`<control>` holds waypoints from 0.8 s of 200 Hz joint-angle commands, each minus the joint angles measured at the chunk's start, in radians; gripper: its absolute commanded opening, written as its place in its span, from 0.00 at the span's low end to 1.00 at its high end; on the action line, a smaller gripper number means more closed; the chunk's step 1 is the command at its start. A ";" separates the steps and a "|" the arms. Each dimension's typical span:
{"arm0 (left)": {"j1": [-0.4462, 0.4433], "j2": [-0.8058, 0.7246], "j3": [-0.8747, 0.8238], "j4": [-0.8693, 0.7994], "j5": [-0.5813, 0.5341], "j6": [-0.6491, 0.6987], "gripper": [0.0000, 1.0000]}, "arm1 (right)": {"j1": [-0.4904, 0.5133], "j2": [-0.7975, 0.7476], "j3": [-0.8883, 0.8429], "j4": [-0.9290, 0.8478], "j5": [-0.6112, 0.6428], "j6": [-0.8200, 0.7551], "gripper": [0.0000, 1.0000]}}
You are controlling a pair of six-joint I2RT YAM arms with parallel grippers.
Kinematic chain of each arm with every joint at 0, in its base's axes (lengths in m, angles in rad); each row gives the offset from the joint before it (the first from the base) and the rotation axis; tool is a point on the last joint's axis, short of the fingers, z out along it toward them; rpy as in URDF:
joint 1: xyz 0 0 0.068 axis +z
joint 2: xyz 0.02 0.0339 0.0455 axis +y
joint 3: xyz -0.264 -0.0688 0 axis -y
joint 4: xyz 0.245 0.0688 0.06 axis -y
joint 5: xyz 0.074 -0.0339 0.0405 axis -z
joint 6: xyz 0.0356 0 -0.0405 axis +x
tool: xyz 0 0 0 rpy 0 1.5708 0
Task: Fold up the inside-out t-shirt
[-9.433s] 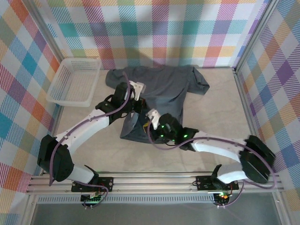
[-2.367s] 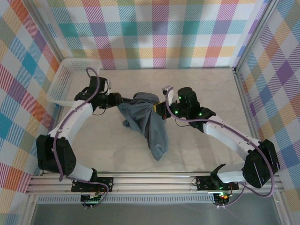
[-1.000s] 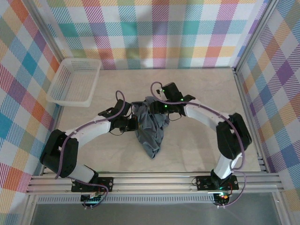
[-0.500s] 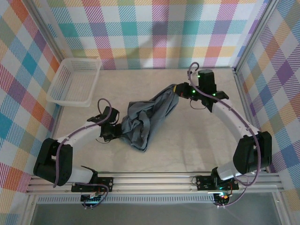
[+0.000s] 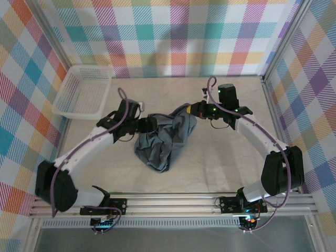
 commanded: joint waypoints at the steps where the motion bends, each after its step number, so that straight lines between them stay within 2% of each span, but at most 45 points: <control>1: -0.001 0.146 0.057 0.005 0.009 0.000 0.80 | 0.005 -0.029 0.012 -0.017 -0.034 -0.023 0.00; 13: 0.001 0.220 0.106 0.016 -0.029 -0.012 0.79 | 0.006 -0.033 0.012 -0.024 -0.030 -0.022 0.00; 27: 0.010 0.298 0.164 0.022 -0.032 -0.013 0.64 | 0.005 -0.038 0.012 -0.042 -0.004 -0.021 0.00; 34: 0.017 0.330 0.202 0.000 -0.027 -0.015 0.53 | 0.005 -0.042 0.015 -0.068 0.035 -0.016 0.00; 43: 0.022 0.355 0.242 -0.033 -0.017 -0.014 0.28 | 0.003 -0.046 0.019 -0.102 0.100 -0.010 0.00; 51: 0.023 0.346 0.259 -0.047 -0.014 -0.015 0.09 | -0.003 -0.048 0.021 -0.133 0.159 -0.005 0.00; 58: 0.023 0.322 0.264 -0.053 -0.009 -0.020 0.00 | -0.013 -0.049 0.019 -0.157 0.212 -0.002 0.00; 78: 0.025 0.221 0.283 -0.091 0.056 -0.052 0.00 | -0.051 -0.025 -0.034 -0.161 0.367 -0.013 0.00; 101: 0.025 0.108 0.306 -0.123 0.212 -0.117 0.00 | -0.062 0.131 -0.055 -0.163 0.556 -0.169 0.00; 111: 0.023 0.074 0.312 -0.134 0.243 -0.142 0.00 | -0.062 0.196 -0.011 -0.218 0.572 -0.214 0.00; 122: 0.022 0.045 0.324 -0.165 0.251 -0.146 0.00 | -0.060 0.206 0.018 -0.242 0.524 -0.228 0.00; 130: 0.022 0.031 0.332 -0.186 0.245 -0.144 0.00 | -0.057 0.175 0.012 -0.222 0.487 -0.216 0.08; 143: 0.022 0.018 0.336 -0.203 0.238 -0.142 0.00 | -0.043 0.092 0.003 -0.207 0.468 -0.192 0.33; 151: 0.022 0.017 0.337 -0.203 0.236 -0.142 0.00 | -0.020 0.032 -0.002 -0.201 0.483 -0.186 0.40; 160: 0.022 0.023 0.339 -0.206 0.235 -0.141 0.00 | 0.031 -0.045 -0.023 -0.174 0.513 -0.191 0.42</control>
